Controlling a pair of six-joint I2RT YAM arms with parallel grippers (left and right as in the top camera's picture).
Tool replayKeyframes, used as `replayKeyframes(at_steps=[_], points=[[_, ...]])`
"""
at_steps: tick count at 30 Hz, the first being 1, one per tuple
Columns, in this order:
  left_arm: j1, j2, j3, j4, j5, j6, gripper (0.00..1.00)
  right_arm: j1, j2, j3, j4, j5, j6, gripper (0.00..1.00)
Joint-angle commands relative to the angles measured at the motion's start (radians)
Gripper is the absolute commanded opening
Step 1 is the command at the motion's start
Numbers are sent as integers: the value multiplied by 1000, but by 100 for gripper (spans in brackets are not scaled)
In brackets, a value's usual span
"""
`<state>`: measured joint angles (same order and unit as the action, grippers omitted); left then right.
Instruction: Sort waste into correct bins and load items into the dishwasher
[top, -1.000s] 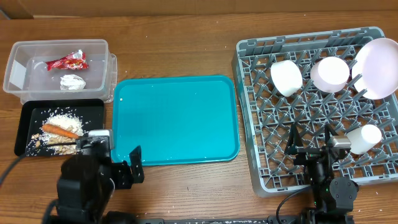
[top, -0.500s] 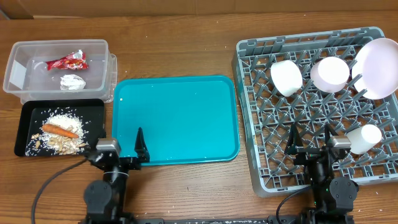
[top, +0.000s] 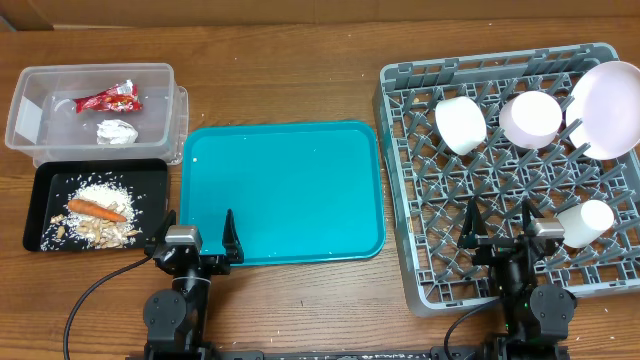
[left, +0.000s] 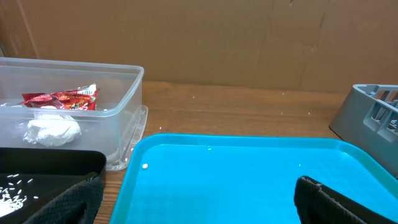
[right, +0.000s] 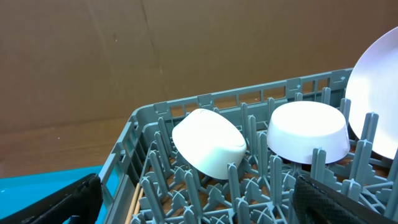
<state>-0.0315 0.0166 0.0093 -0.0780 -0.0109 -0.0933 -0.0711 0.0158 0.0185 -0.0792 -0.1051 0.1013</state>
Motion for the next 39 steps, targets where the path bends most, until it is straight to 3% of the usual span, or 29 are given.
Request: replayKeyframes(at_steps=[1,39], points=[[7,-14,-5,3,11,27,100,5,-3,-10,5,-4,3,100],[26,-13,-5,2,11,27,100,5,-3,-10,5,-4,3,100]])
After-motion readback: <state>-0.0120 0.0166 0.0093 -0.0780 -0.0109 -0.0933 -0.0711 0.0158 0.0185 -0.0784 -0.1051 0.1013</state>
